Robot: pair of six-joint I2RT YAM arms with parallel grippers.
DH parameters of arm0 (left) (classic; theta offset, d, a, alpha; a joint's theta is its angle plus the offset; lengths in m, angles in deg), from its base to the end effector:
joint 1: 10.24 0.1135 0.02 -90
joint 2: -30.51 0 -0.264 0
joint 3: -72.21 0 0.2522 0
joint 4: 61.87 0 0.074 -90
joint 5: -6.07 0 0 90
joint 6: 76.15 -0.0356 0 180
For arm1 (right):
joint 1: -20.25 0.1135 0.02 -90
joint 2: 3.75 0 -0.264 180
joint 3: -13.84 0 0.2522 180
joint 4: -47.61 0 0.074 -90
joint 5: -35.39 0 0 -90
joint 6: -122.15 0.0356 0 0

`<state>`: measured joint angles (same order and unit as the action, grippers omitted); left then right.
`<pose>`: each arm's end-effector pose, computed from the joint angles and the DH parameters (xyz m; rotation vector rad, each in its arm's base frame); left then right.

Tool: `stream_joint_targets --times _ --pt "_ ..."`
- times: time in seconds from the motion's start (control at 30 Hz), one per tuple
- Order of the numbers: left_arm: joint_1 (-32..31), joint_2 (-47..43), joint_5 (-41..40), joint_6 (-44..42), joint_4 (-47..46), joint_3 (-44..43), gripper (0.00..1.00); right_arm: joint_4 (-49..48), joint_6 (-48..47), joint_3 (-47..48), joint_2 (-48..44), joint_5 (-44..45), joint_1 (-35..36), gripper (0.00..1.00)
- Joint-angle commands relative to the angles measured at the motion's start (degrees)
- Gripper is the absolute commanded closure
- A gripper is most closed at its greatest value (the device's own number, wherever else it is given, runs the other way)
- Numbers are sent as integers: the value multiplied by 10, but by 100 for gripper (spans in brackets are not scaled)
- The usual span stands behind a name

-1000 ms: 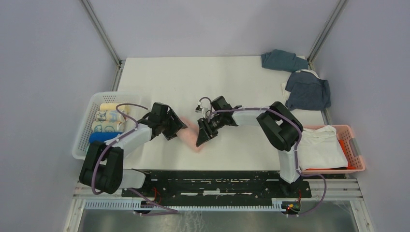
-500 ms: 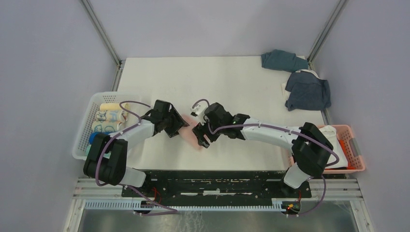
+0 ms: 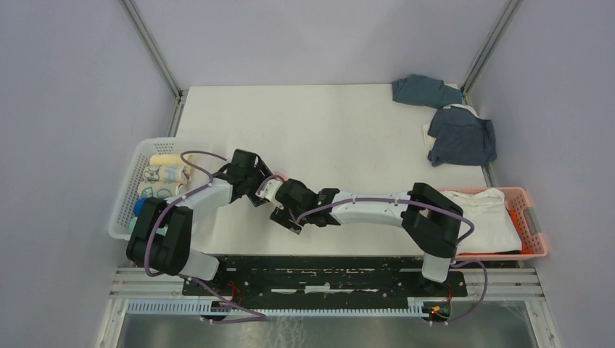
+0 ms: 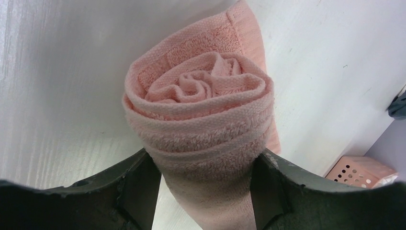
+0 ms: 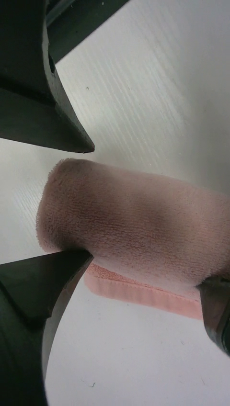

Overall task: Roll the towels
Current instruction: Roll the towel at the center of the board, then pick up the towel at the center of the board.

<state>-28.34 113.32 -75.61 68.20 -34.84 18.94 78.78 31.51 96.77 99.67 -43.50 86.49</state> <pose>0.2518 -0.0877 0.1599 -0.7793 2.5692 -0.6338 0.1614 0.3497 0.1966 -1.2892 2.1036 0.2628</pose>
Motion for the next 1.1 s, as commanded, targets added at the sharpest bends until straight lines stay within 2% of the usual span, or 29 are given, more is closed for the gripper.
stream_joint_targets --times 0.0,0.17,0.4,0.53,0.7,0.8,0.93,1.07 --pt "0 30 -41 -39 55 15 31 -22 0 4 32 4 -2 23" --pt "0 22 -30 -38 50 4 25 -30 32 -18 32 -65 -34 41" --pt "3 -55 -19 -29 33 -12 14 -33 87 -31 40 -279 -122 55" --pt "9 -137 -6 14 -17 28 9 -52 121 -32 55 -366 -150 57" --pt "12 -200 4 47 -40 82 6 -73 154 -27 76 -422 -172 57" --pt "11 -202 34 70 -74 122 5 -85 171 -26 84 -449 -181 57" --pt "12 -192 68 109 -172 177 5 -119 207 -30 104 -486 -195 57" --pt "11 -171 81 119 -214 197 6 -176 258 -42 126 -528 -208 58"
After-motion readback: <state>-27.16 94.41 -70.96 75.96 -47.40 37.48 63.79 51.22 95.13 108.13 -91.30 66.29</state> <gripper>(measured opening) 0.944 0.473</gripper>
